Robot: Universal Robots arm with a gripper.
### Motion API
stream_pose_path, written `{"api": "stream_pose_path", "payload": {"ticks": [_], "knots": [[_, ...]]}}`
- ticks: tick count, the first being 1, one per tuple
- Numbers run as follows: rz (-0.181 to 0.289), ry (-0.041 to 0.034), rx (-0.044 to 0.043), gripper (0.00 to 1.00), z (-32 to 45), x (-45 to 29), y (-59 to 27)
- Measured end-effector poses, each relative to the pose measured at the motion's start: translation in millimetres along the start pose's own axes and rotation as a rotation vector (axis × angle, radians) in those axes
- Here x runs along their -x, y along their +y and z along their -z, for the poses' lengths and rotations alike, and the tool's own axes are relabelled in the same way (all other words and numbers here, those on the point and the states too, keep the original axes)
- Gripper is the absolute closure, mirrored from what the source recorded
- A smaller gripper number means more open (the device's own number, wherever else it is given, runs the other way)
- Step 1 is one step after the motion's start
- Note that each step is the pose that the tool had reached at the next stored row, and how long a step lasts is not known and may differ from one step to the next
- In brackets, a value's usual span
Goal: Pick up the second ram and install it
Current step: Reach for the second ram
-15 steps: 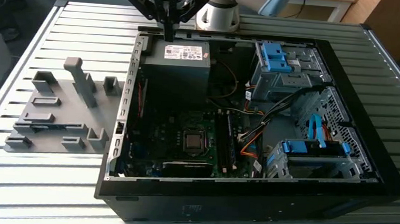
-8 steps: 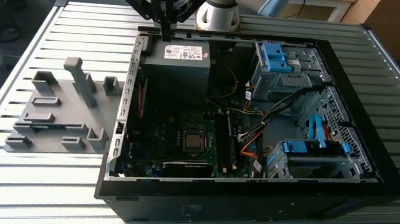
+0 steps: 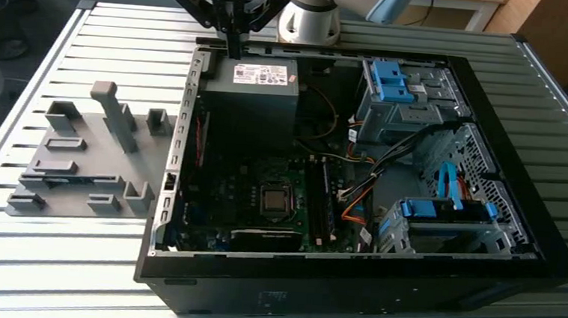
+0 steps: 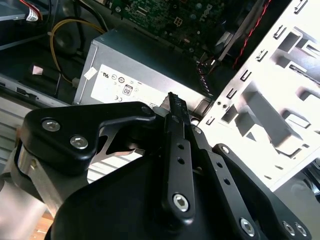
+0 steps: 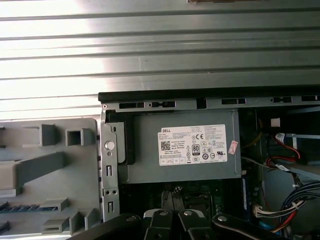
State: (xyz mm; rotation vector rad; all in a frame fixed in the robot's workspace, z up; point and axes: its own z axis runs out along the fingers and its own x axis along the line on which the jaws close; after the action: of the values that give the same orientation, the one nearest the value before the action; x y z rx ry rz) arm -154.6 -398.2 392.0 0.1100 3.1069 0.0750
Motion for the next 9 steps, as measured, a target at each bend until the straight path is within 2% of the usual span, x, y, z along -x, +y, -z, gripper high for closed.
{"api": "stream_pose_path", "payload": {"ticks": [9], "knots": [[0.0,0.0,0.0,0.89,-0.1,-1.8,-0.1]]}}
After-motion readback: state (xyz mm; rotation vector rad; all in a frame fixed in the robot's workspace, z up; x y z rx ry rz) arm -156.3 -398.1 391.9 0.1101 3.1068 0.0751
